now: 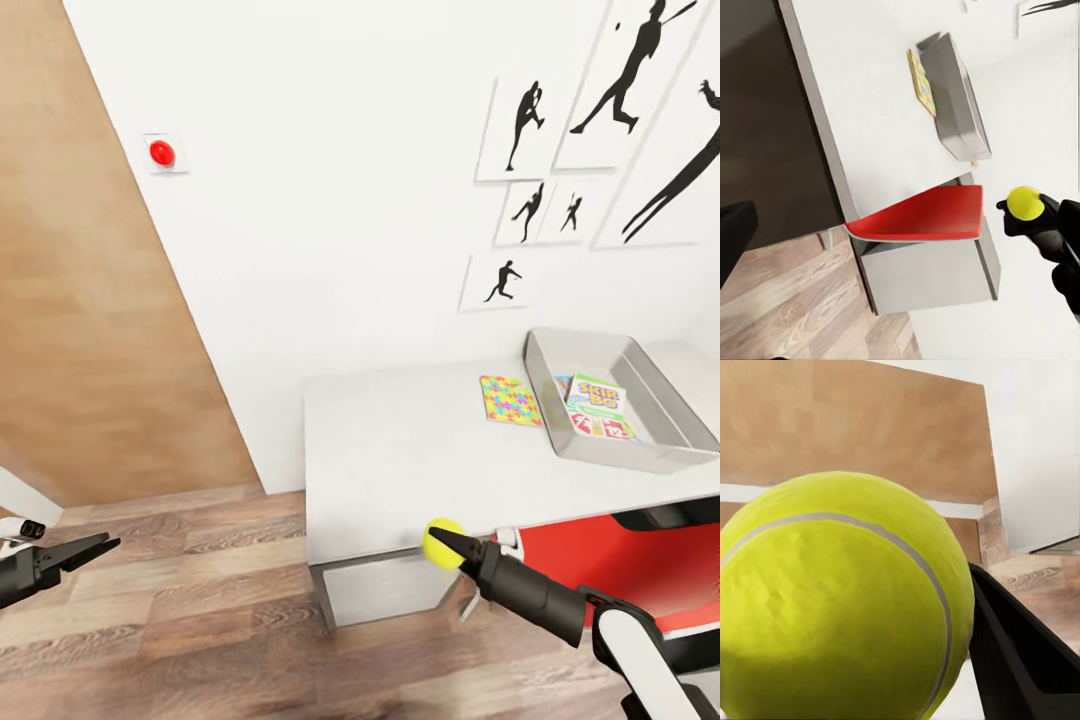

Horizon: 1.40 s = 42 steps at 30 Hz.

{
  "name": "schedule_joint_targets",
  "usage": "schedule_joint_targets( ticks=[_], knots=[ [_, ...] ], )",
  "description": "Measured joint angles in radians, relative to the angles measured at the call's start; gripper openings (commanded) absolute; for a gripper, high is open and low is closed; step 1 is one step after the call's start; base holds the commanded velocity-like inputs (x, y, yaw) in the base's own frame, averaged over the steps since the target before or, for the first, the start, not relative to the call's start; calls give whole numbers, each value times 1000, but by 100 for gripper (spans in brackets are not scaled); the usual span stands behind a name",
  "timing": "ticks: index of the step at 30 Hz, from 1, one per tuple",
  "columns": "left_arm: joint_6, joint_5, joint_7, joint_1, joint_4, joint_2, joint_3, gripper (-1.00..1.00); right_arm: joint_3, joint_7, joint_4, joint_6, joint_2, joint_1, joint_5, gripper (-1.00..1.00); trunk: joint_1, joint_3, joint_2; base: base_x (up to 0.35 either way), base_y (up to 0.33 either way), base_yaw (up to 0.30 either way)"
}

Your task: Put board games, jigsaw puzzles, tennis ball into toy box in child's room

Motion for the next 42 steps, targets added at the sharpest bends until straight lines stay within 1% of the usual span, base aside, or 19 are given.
schedule_joint_targets(
  ticks=[4,8,11,16,23,29,33,42],
  knots=[
    [-1,0,-3,0,0,1,0,100,-1,50,0,-13,0,0,27,-100,0,6,0,0,0,-13],
    [-5,-1,-5,0,0,1,0,100,-1,74,0,-17,0,1,55,-100,0,13,0,0,0,-3],
    [-6,-1,-6,0,0,3,0,100,0,81,0,-17,0,1,63,-100,0,18,0,0,0,0],
    [-7,-1,-6,0,0,14,-1,100,0,85,0,-19,-1,1,66,-100,0,26,0,0,0,0],
    [-7,-1,-6,0,0,17,-2,100,-1,85,0,-19,0,1,67,-100,0,37,0,3,-158,-30],
    [-7,-1,-12,0,1,16,-2,100,0,85,0,-19,0,1,67,-100,0,46,0,99,-210,-161],
    [-8,-1,-27,0,1,16,-2,100,-1,85,0,-19,-1,1,67,-100,0,51,0,154,-209,-196],
    [-8,-2,-33,0,0,17,-2,100,0,85,0,-23,-1,1,71,-100,0,63,0,130,-191,-204]
  ],
)
